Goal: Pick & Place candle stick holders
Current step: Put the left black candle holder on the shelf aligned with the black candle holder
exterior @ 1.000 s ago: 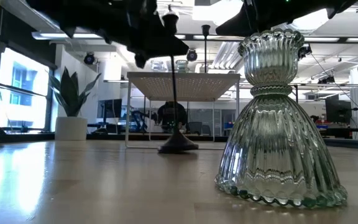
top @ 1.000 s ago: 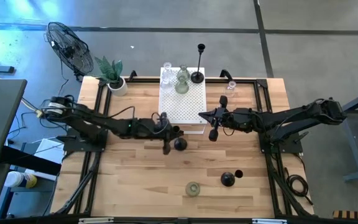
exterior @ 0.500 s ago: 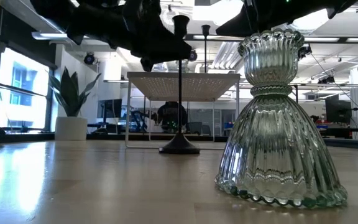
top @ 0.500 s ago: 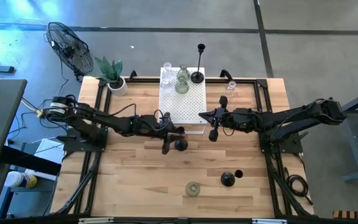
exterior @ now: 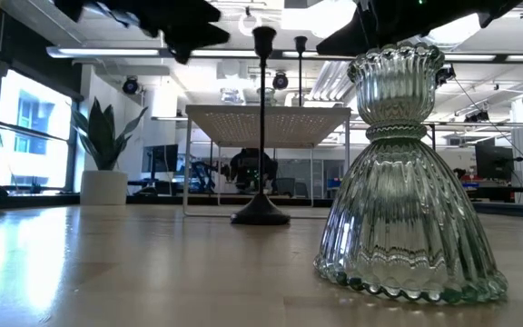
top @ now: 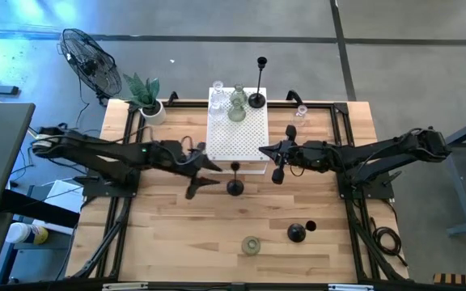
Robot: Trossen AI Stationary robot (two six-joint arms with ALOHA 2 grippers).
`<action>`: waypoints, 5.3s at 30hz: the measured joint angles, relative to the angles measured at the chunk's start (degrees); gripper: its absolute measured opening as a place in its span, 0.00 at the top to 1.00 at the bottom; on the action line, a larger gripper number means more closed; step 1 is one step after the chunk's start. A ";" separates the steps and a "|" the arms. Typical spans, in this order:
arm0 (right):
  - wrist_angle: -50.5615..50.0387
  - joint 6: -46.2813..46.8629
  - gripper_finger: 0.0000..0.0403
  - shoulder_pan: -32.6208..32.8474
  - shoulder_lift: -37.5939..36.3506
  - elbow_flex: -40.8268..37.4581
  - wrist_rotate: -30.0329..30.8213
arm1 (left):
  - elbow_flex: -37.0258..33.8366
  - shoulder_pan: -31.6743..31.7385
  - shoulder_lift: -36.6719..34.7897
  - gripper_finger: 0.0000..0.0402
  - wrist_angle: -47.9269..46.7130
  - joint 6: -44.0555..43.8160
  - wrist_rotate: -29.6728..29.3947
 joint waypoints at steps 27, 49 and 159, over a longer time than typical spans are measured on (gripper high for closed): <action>22.38 13.04 0.38 4.84 20.46 0.18 -6.18 | -32.68 -0.72 -27.27 0.99 23.82 2.08 -16.83; 21.33 9.92 0.52 3.56 27.19 7.83 -9.68 | -32.70 -0.72 -27.25 1.00 23.78 4.50 -18.11; -22.75 2.73 0.57 -23.26 0.26 28.11 -4.42 | -32.66 -0.76 -27.25 1.00 21.31 2.48 -17.85</action>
